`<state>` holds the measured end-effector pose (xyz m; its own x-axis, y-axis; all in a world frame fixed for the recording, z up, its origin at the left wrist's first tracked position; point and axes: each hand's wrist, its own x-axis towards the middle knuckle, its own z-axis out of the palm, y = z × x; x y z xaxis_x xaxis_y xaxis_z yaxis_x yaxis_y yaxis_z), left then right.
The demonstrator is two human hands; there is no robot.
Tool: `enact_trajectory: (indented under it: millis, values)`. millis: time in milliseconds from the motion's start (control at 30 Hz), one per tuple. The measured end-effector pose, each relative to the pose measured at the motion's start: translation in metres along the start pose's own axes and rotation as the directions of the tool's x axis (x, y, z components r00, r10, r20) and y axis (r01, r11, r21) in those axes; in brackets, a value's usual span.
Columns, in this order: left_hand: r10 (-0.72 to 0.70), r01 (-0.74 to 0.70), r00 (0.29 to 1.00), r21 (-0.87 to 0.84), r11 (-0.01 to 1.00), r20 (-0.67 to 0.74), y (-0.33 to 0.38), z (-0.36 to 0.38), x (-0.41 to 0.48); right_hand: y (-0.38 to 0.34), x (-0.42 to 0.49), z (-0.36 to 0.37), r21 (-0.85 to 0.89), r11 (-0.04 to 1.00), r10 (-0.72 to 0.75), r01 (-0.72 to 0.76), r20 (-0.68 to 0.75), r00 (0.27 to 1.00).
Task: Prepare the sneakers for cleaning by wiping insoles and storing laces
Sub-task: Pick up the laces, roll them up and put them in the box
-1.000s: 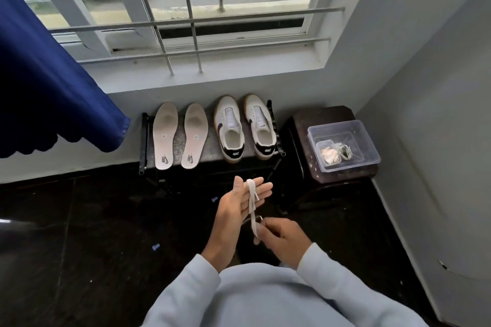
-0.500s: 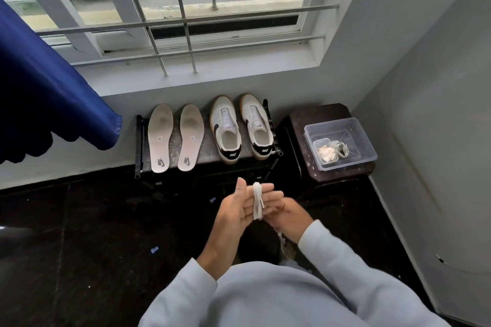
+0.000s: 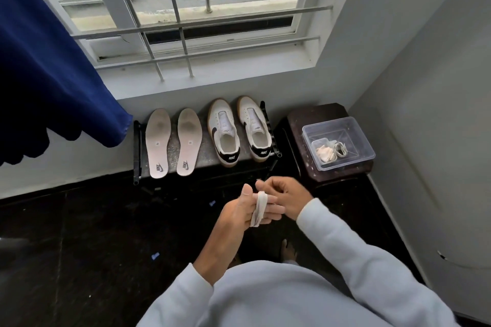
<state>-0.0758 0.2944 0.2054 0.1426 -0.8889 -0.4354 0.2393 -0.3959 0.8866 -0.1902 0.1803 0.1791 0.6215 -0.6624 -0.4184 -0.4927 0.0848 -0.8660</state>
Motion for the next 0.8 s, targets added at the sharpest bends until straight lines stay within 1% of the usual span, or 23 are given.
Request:
enact_trajectory:
  millis: [33,67,133,167,200,267,333,400,467,500,567,633,667,700,733,800]
  values:
    - [-0.030,0.031,1.000,-0.082,0.996,0.008,0.005,0.000,0.000,0.008,0.001,0.009,0.064,0.997,0.041,-0.043,0.033,0.999]
    - [-0.040,0.042,0.999,-0.170,0.984,0.012,0.008,-0.002,-0.001,0.014,-0.004,0.018,0.061,0.996,0.061,-0.064,0.043,0.997]
    - [-0.008,0.001,1.000,-0.299,0.954,-0.023,0.010,-0.005,-0.003,0.024,-0.020,0.034,-0.060,0.998,0.029,-0.028,0.017,0.999]
    - [0.015,-0.033,0.998,-0.300,0.953,-0.061,0.009,-0.007,-0.003,0.027,-0.029,0.038,-0.093,0.996,0.018,-0.016,0.017,1.000]
    - [0.038,-0.068,0.992,-0.248,0.966,-0.120,0.007,-0.010,-0.002,0.025,-0.038,0.040,-0.077,0.997,0.015,-0.012,0.044,0.999]
    - [0.094,-0.112,0.970,-0.069,0.991,-0.226,-0.002,-0.017,0.003,0.017,-0.047,0.036,-0.063,0.998,-0.015,0.021,0.085,0.996]
    - [0.117,-0.100,0.963,0.084,0.991,-0.242,-0.010,-0.020,0.004,0.001,-0.046,0.024,-0.042,0.996,-0.074,0.077,0.082,0.994]
    - [0.108,-0.076,0.979,0.182,0.980,-0.175,-0.014,-0.020,0.001,-0.012,-0.035,0.010,0.016,0.993,-0.117,0.116,0.039,0.992]
    - [0.059,-0.049,0.997,0.169,0.984,-0.053,-0.012,-0.016,0.000,-0.017,-0.020,0.000,0.054,0.993,-0.105,0.105,-0.008,0.994]
    - [0.023,-0.023,1.000,0.123,0.992,0.002,-0.009,-0.014,-0.001,-0.016,-0.014,-0.003,0.061,0.994,-0.085,0.086,-0.010,0.996]
    - [-0.027,0.028,0.998,-0.025,0.999,0.049,0.001,-0.012,-0.002,-0.009,-0.007,-0.002,0.113,0.993,-0.026,0.023,0.024,0.999]
    - [0.002,0.004,1.000,-0.194,0.981,0.030,0.010,-0.013,-0.004,-0.001,-0.008,0.008,0.153,0.988,0.023,-0.033,0.068,0.997]
    - [0.045,-0.044,0.999,-0.252,0.967,-0.003,0.014,-0.013,-0.005,0.004,-0.013,0.015,0.128,0.991,0.037,-0.048,0.090,0.995]
    - [0.093,-0.102,0.995,-0.270,0.957,-0.046,0.017,-0.014,-0.006,0.008,-0.020,0.022,0.075,0.996,0.037,-0.046,0.116,0.993]
    - [0.128,-0.148,0.987,-0.242,0.959,-0.095,0.017,-0.016,-0.004,0.011,-0.028,0.027,0.014,1.000,0.021,-0.023,0.146,0.989]
    - [0.173,-0.190,0.968,-0.079,0.979,-0.184,0.014,-0.022,0.002,0.012,-0.042,0.034,-0.105,0.993,-0.034,0.057,0.211,0.977]
